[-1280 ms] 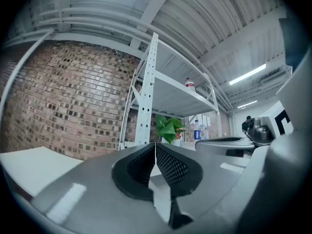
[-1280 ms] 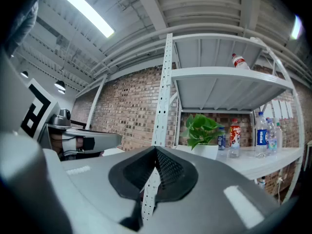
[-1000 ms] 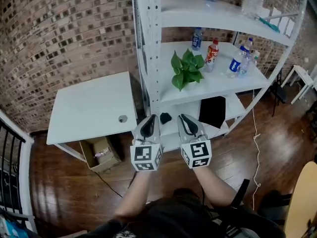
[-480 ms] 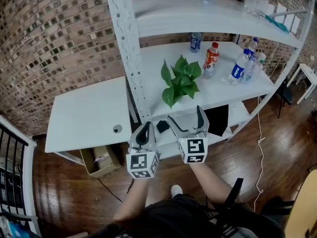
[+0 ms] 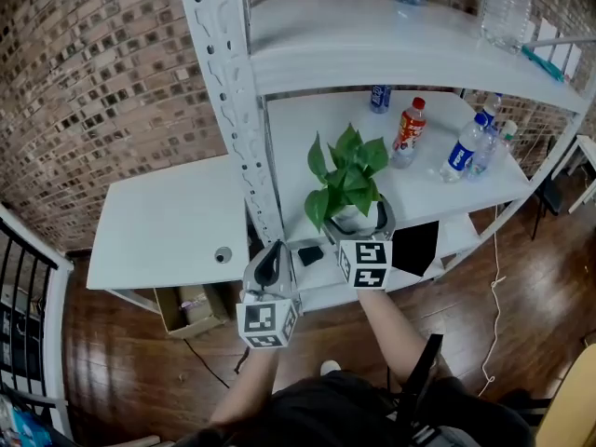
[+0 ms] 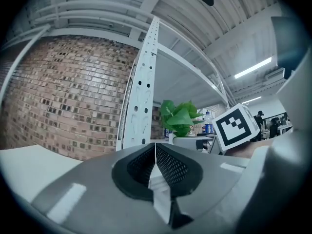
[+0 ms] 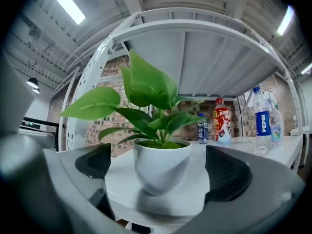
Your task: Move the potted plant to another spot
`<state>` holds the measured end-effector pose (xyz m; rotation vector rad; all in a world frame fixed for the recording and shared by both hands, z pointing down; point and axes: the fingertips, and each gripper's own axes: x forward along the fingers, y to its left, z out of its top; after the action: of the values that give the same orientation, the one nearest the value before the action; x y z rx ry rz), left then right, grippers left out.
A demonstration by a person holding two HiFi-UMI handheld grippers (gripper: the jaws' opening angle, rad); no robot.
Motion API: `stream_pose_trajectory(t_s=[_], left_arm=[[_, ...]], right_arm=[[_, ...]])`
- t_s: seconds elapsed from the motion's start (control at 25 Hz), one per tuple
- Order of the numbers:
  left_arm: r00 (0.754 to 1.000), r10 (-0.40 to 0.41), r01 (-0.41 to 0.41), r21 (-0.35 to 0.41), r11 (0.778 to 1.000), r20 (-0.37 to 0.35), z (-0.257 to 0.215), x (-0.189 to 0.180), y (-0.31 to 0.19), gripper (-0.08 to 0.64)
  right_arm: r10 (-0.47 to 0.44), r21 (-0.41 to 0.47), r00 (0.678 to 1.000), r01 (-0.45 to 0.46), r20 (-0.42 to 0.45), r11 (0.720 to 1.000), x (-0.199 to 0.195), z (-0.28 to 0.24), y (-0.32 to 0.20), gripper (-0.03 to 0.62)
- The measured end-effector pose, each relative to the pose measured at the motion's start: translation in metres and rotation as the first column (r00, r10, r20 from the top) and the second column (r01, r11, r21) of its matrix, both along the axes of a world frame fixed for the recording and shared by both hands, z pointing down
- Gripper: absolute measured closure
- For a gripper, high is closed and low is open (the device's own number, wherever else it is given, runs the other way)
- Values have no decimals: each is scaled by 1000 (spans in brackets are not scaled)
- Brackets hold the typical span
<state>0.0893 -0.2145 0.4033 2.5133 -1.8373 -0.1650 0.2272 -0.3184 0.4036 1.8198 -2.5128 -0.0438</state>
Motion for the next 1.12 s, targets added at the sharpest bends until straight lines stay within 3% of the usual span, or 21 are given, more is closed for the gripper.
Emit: stream_pose_trajectory(t_s=[0.8,0.84,0.92,1.12], left_arm=[[1000,9,-9,-8,1000,5,3,-1,-17,538],[1000,9,-9,-9,1000,8,3,0,-17,538],[1000,9,-9,-12,1000,10,4,0,-18,538],[1000,9,-9,-19,1000,9,6,1,-21,538]], right_arm=[[-5,-93,998,-1,-65,996,-10,14,-38,9],[5,-89,998,-10,-65,996,-8,14,-38,18],[20,-79,998,-25,-59,997,-3,12,-38,118],[14,-76,998,-19,-63,997,-3,11,-37,121]])
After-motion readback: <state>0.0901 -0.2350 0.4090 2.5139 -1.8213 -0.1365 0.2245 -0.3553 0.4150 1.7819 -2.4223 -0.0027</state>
